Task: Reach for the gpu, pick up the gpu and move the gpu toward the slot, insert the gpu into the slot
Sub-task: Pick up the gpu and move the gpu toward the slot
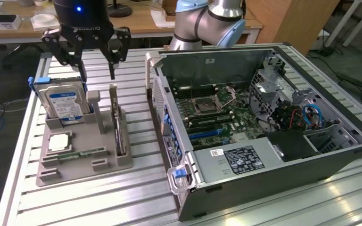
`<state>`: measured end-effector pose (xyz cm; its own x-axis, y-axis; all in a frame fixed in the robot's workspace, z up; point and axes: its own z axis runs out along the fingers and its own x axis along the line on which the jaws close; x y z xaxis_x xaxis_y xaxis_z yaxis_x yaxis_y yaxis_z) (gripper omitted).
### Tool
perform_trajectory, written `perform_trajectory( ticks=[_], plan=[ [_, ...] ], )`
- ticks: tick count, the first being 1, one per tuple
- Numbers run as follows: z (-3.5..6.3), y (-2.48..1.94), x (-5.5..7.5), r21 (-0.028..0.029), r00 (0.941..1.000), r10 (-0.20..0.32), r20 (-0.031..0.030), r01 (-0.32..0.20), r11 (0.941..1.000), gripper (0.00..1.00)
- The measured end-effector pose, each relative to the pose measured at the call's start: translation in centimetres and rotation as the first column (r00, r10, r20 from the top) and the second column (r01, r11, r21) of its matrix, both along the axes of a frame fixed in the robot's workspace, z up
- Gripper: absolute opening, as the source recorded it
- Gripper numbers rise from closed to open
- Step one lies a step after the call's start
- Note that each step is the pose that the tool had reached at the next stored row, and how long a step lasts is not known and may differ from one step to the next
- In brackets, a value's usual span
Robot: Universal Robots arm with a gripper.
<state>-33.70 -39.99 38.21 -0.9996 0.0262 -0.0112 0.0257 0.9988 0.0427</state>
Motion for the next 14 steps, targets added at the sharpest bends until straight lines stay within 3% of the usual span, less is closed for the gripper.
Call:
perform_trajectory(
  ticks=[7, 11, 14],
  plan=[
    [-1.27, -0.20, 0.0, 0.0001, 0.9989, 0.047, -0.0007, -0.047, 0.9989, 0.59],
    [-1.99, -0.92, 0.0, -0.0001, 0.9989, 0.047, -0.0008, -0.047, 0.9989, 0.59],
    [-2.54, -1.80, 0.0, 0.0001, 0.9989, 0.047, -0.0007, -0.047, 0.9989, 0.59]
  ],
)
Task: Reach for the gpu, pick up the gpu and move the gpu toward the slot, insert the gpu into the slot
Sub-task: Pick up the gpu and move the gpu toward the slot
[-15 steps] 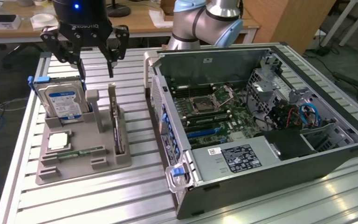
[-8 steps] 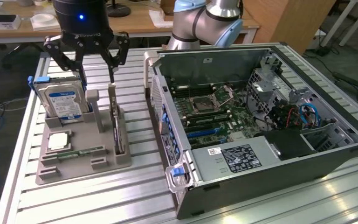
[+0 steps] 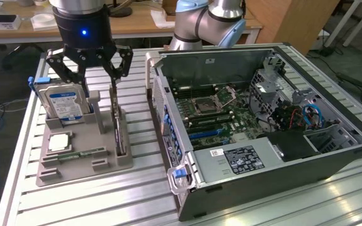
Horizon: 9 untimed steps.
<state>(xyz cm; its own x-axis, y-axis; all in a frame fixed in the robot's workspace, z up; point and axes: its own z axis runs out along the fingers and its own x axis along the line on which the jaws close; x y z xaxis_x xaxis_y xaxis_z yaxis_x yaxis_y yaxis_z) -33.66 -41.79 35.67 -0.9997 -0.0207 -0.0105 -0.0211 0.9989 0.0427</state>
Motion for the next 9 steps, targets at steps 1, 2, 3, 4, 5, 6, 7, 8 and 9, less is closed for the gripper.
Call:
perform_trajectory(
  ticks=[1, 2, 3, 4, 5, 6, 7, 8, 9],
  plan=[
    [-0.17, -0.26, 0.0, -0.0001, 1.0000, 0.000, 0.0000, 0.000, 1.0000, 0.59],
    [-0.37, -0.56, 0.0, -0.0001, 1.0000, 0.000, -0.0001, 0.000, 1.0000, 0.59],
    [-0.55, -0.81, 0.0, -0.0001, 1.0000, 0.000, -0.0001, 0.000, 1.0000, 0.59],
    [-0.74, -0.95, 0.1, 0.0000, 1.0000, 0.000, 0.0001, 0.000, 1.0000, 0.59],
    [-0.91, -1.02, 0.2, 0.0000, 1.0000, 0.000, 0.0000, 0.000, 1.0000, 0.59],
    [-1.09, -1.08, 0.4, -0.0001, 1.0000, 0.000, -0.0001, 0.000, 1.0000, 0.59],
    [-1.27, -1.12, 0.7, -0.0001, 1.0000, 0.000, 0.0000, 0.000, 1.0000, 0.59],
    [-1.46, -1.17, 0.9, 0.0000, 1.0000, 0.000, 0.0000, 0.000, 1.0000, 0.59],
    [-1.65, -1.22, 1.1, 0.0000, 1.0000, 0.000, 0.0000, 0.000, 1.0000, 0.59]
  ],
)
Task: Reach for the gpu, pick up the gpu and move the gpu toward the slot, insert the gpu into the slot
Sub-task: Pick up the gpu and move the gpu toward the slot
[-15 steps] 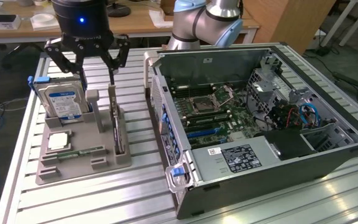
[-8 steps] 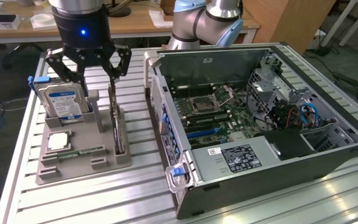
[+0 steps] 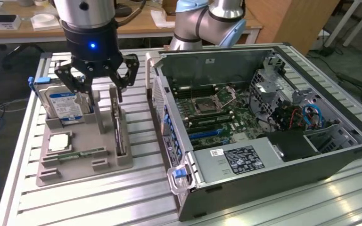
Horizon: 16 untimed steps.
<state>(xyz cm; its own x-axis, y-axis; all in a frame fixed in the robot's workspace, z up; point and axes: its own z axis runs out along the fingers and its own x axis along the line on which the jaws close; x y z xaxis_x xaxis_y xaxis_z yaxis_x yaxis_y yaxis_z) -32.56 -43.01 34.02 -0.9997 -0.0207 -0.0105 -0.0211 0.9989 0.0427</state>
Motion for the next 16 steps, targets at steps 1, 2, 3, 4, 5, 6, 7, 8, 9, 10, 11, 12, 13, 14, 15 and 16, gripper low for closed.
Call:
perform_trajectory(
  ticks=[1, 2, 3, 4, 5, 6, 7, 8, 9, 10, 11, 12, 13, 14, 15, 16],
  plan=[
    [-0.18, -0.05, 0.2, 0.0000, 1.0000, 0.000, 0.0000, 0.000, 1.0000, 0.59],
    [-0.36, -0.12, 0.3, 0.0000, 1.0000, 0.000, 0.0000, 0.000, 1.0000, 0.59],
    [-0.54, -0.22, 0.3, -0.0001, 1.0000, 0.000, 0.0000, 0.000, 1.0000, 0.59],
    [-0.72, -0.34, 0.4, 0.0000, 1.0000, 0.000, 0.0000, 0.000, 1.0000, 0.59],
    [-0.90, -0.49, 0.5, 0.0000, 1.0000, 0.000, 0.0000, 0.000, 1.0000, 0.59],
    [-1.07, -0.67, 0.5, -0.0002, 1.0000, 0.000, -0.0002, 0.000, 1.0000, 0.59],
    [-1.27, -0.88, 0.6, -0.0002, 1.0000, 0.000, -0.0002, 0.000, 1.0000, 0.59],
    [-1.45, -1.12, 0.6, 0.0000, 1.0000, 0.000, 0.0000, 0.000, 1.0000, 0.59],
    [-1.63, -1.38, 0.6, 0.0000, 1.0000, 0.000, 0.0000, 0.000, 1.0000, 0.59],
    [-1.82, -1.56, 0.6, 0.0001, 1.0000, 0.000, 0.0000, 0.000, 1.0000, 0.59],
    [-2.00, -1.62, 0.7, 0.0001, 1.0000, 0.000, 0.0002, 0.000, 1.0000, 0.59],
    [-2.18, -1.64, 0.9, -0.0002, 1.0000, 0.000, -0.0002, 0.000, 1.0000, 0.59],
    [-2.35, -1.66, 1.1, -0.0001, 1.0000, 0.000, -0.0001, 0.000, 1.0000, 0.59],
    [-2.55, -1.68, 1.3, 0.0002, 1.0000, 0.000, 0.0001, 0.000, 1.0000, 0.59],
    [-2.73, -1.70, 1.4, 0.0004, 1.0000, 0.000, 0.0002, 0.000, 1.0000, 0.59],
    [-2.91, -1.70, 1.5, 0.0003, 1.0000, 0.000, 0.0000, 0.000, 1.0000, 0.59]
  ],
)
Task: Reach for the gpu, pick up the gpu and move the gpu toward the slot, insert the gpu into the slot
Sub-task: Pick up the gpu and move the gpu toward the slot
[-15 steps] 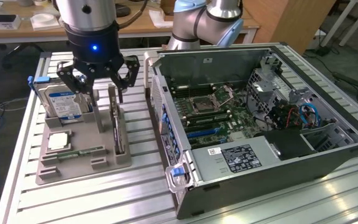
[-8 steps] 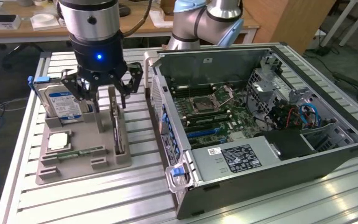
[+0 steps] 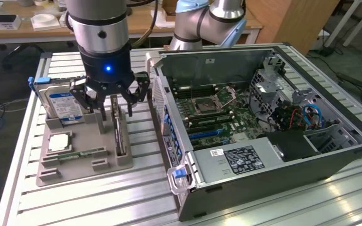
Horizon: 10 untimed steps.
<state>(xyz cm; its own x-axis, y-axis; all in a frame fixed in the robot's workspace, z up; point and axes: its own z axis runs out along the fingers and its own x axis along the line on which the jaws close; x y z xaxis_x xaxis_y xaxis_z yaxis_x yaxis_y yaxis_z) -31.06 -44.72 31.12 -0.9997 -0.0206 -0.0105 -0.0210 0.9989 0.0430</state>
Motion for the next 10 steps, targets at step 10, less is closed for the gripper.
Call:
perform_trajectory(
  ticks=[10],
  plan=[
    [-1.81, 0.31, 0.0, -0.0002, 1.0000, 0.000, -0.0002, 0.000, 1.0000, 0.59]
  ],
)
